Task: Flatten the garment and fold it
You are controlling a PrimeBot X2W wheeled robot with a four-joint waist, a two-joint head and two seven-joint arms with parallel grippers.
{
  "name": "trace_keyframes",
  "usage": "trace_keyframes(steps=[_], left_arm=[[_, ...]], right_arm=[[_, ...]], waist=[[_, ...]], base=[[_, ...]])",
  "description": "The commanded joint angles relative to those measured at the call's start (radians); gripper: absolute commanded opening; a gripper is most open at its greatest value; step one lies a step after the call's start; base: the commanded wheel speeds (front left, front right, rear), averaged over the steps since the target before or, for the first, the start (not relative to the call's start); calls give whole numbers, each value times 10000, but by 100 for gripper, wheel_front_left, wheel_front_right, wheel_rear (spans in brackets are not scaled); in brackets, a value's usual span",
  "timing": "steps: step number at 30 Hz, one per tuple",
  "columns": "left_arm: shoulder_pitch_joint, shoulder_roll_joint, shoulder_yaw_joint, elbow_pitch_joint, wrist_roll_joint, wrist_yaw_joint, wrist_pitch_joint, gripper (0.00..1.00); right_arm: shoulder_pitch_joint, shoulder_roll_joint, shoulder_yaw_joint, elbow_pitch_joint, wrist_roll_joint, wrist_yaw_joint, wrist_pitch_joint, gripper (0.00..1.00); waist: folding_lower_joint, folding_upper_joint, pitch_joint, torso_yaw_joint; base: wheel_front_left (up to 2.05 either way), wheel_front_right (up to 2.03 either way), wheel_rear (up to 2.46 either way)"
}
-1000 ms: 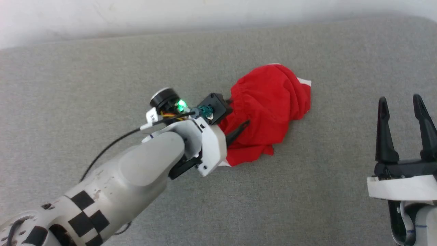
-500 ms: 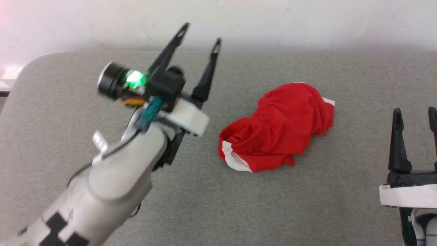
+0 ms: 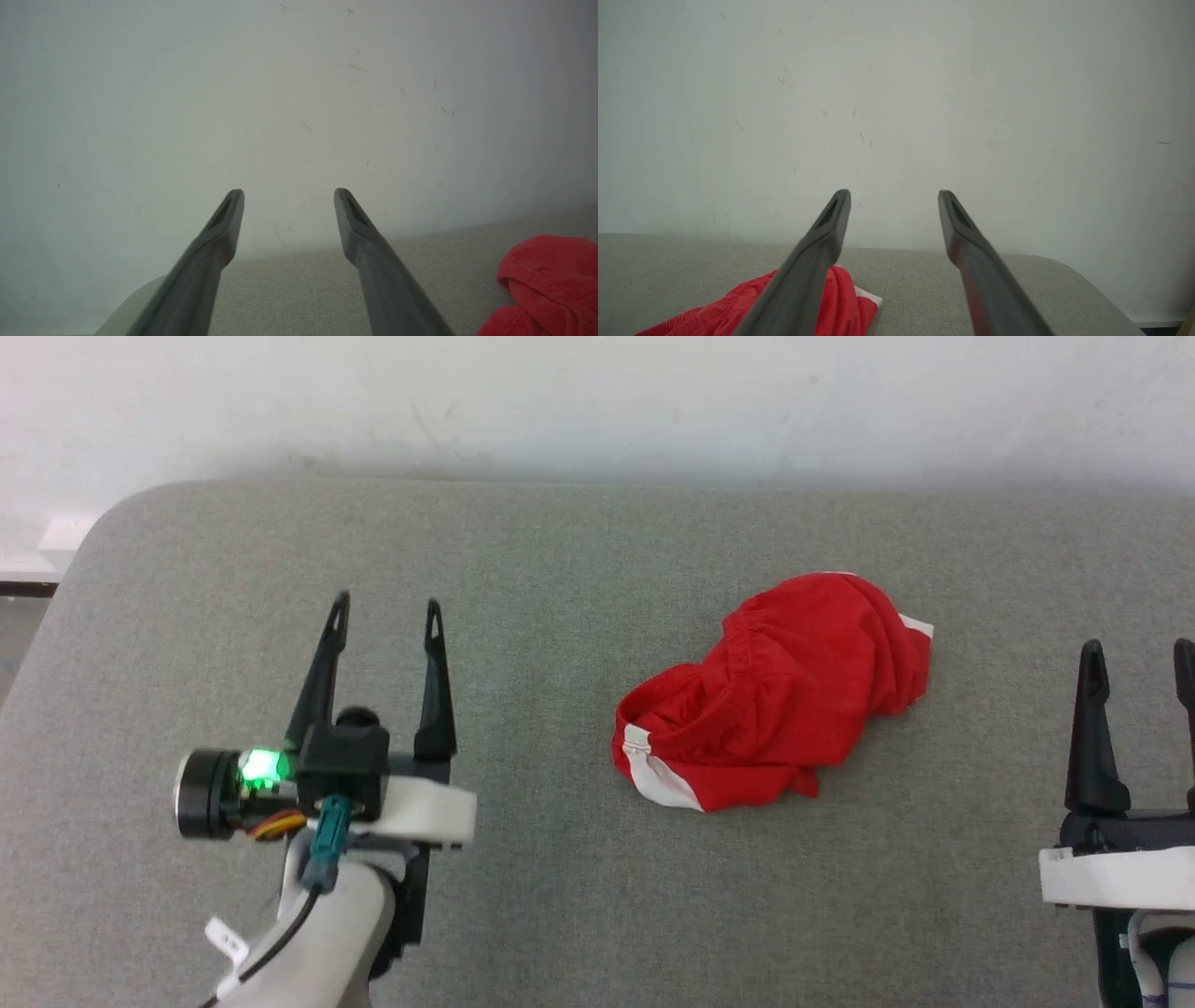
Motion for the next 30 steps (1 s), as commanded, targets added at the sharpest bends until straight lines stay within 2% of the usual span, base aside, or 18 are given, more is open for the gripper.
trace_keyframes(steps=[1, 10, 26, 30], left_arm=[[563, -193, 369, -68, 244, -190, -46, 100], [1776, -982, 1338, 213, 945, -1386, -47, 100], [2108, -1594, 2290, 597, 1807, -2299, -47, 100], [1450, -1512, 2494, 524, 1856, -2778, -47, 100]], right_arm=[[167, 17, 81, 79, 259, -19, -47, 100], [765, 17, 666, 350, 755, -19, -47, 100], [1043, 17, 972, 389, 748, -19, -47, 100], [958, 17, 971, 361, 712, -19, -47, 100]], waist=[[0, 1, -57, -54], [0, 1, -304, -188], [0, 1, -384, -371], [0, 1, -367, -389]], base=[[0, 0, 0], [0, 0, 0], [0, 0, 0], [0, 0, 0]])
